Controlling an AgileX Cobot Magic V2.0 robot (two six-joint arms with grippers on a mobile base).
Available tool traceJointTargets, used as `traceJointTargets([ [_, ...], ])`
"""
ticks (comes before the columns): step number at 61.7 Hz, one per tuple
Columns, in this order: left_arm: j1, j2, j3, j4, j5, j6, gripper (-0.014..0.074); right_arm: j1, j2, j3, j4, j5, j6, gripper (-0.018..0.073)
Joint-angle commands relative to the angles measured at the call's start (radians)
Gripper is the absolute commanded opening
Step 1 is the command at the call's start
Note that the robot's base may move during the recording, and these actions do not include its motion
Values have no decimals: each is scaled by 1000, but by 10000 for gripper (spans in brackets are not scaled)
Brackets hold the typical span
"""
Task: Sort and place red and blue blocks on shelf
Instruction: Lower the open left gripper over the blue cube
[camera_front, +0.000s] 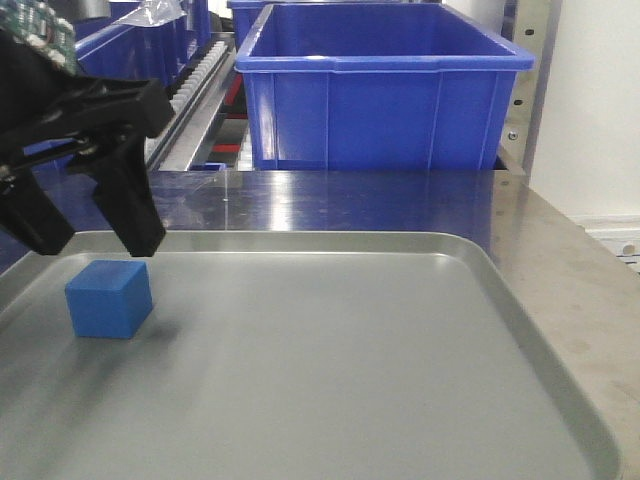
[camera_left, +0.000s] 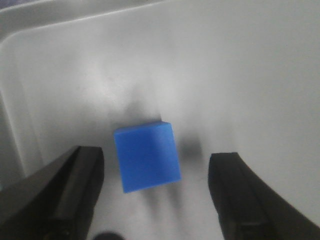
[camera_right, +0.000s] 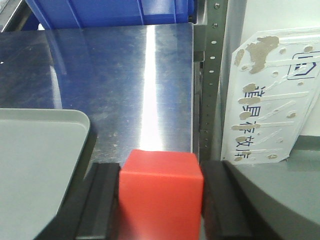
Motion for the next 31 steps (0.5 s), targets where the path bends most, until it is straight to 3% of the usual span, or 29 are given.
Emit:
traceJointTargets([
  [1,-16,-16,-32,-2,-50,-16,501,-6,-2,-27,-12,-88,-7,49],
  [31,-48,27,-32,19,-85,-41,501,-6,-2,-27,-12,-88,-7,49],
])
